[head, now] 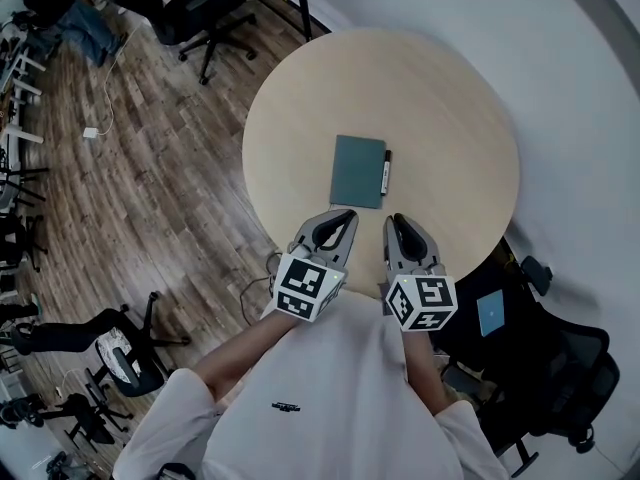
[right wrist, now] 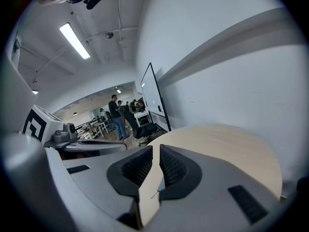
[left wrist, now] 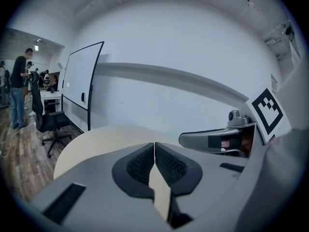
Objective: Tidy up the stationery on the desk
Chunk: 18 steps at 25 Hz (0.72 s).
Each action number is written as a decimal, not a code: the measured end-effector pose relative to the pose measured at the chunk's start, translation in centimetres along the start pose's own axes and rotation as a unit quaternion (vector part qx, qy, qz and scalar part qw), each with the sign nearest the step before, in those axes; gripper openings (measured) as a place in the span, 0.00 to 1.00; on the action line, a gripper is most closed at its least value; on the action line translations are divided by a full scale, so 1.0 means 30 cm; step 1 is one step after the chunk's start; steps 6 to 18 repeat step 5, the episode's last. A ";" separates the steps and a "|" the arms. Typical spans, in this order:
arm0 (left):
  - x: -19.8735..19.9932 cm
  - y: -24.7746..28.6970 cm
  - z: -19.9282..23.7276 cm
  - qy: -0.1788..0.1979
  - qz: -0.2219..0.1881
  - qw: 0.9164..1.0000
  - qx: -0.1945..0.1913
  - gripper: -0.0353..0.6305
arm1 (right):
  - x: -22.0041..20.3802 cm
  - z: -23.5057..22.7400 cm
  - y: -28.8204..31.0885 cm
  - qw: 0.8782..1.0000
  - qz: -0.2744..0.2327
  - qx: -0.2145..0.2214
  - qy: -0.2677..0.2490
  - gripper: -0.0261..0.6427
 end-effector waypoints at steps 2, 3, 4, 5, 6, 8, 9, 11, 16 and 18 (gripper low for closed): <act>0.004 -0.005 0.005 0.000 0.000 1.000 0.002 0.09 | 0.003 0.005 0.006 1.000 0.001 0.002 0.002 0.14; 0.006 -0.009 0.009 0.000 0.000 1.000 0.003 0.09 | 0.004 0.009 0.008 1.000 0.001 0.002 0.004 0.14; 0.009 -0.013 0.013 0.000 -0.001 1.000 0.004 0.09 | 0.006 0.012 0.011 1.000 0.002 0.003 0.006 0.14; 0.011 -0.017 0.017 -0.001 -0.001 1.000 0.004 0.09 | 0.008 0.016 0.013 1.000 0.002 0.003 0.008 0.14; 0.011 -0.017 0.017 -0.001 -0.001 1.000 0.004 0.09 | 0.008 0.016 0.013 1.000 0.002 0.003 0.008 0.14; 0.011 -0.017 0.017 -0.001 -0.001 1.000 0.004 0.09 | 0.008 0.016 0.013 1.000 0.002 0.003 0.008 0.14; 0.011 -0.017 0.017 -0.001 -0.001 1.000 0.004 0.09 | 0.008 0.016 0.013 1.000 0.002 0.003 0.008 0.14; 0.011 -0.017 0.017 -0.001 -0.001 1.000 0.004 0.09 | 0.008 0.016 0.013 1.000 0.002 0.003 0.008 0.14; 0.011 -0.017 0.017 -0.001 -0.001 1.000 0.004 0.09 | 0.008 0.016 0.013 1.000 0.002 0.003 0.008 0.14; 0.011 -0.017 0.017 -0.001 -0.001 1.000 0.004 0.09 | 0.008 0.016 0.013 1.000 0.002 0.003 0.008 0.14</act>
Point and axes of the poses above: the fingertips, and each gripper's own axes: y forward along the fingers, z to its left, x out of its top, the point moved 5 cm from there along -y, backward along the fingers, and after that the axes turned 4 degrees about z, right-handed, at the moved point
